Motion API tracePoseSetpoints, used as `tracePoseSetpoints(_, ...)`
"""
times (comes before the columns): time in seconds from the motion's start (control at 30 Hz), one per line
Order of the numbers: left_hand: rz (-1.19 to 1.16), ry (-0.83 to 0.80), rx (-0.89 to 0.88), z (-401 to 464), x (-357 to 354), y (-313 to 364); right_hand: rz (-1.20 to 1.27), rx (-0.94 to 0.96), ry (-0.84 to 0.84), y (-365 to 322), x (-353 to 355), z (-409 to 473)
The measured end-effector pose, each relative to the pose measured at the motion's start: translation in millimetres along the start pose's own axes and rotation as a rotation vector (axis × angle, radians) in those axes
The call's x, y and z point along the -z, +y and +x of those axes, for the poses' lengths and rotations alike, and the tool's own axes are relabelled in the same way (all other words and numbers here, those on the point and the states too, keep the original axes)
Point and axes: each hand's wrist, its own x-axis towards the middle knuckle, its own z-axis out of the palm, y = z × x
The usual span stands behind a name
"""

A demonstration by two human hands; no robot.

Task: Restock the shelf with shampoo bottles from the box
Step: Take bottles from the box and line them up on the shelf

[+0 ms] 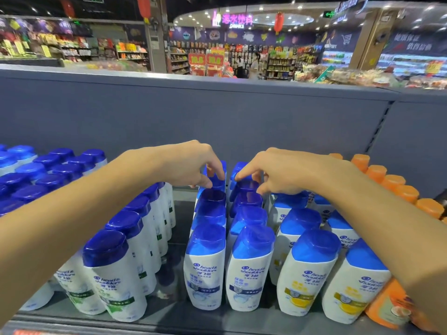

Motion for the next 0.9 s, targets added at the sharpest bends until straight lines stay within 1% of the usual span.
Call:
tracePoseSetpoints(0.13,-0.008,-0.017,-0.001,-0.2,3.1,-3.5,0.031,-0.012,-0.032,0.1,3.8,-3.3)
tracePoseSetpoints(0.2,0.019,0.010,-0.005,0.7,10.6,-5.6,0.075,-0.027,-0.037,5.3,16.1,-9.7)
tracePoseSetpoints(0.3,0.084,0.091,-0.003,10.4,23.3,-12.3,0.065,-0.063,0.058,16.1,39.0,-7.7)
tracePoseSetpoints(0.37,0.091,0.053,0.021,19.6,25.6,-14.4,0.009,-0.070,0.072,16.3,39.1,2.5)
tracePoseSetpoints(0.47,0.046,-0.032,0.039,30.5,17.6,-15.1,-0.012,-0.049,-0.010,11.7,22.2,18.5)
tracePoseSetpoints(0.53,0.007,-0.023,0.038,33.3,11.8,-16.6,-0.008,-0.033,-0.025,10.7,15.0,23.4)
tracePoseSetpoints(0.67,-0.038,0.014,0.048,33.9,8.0,-21.0,0.016,-0.005,0.002,15.1,8.3,29.3)
tracePoseSetpoints(0.9,-0.045,-0.008,0.055,30.9,10.2,-21.4,0.051,-0.017,-0.038,19.8,16.6,25.7)
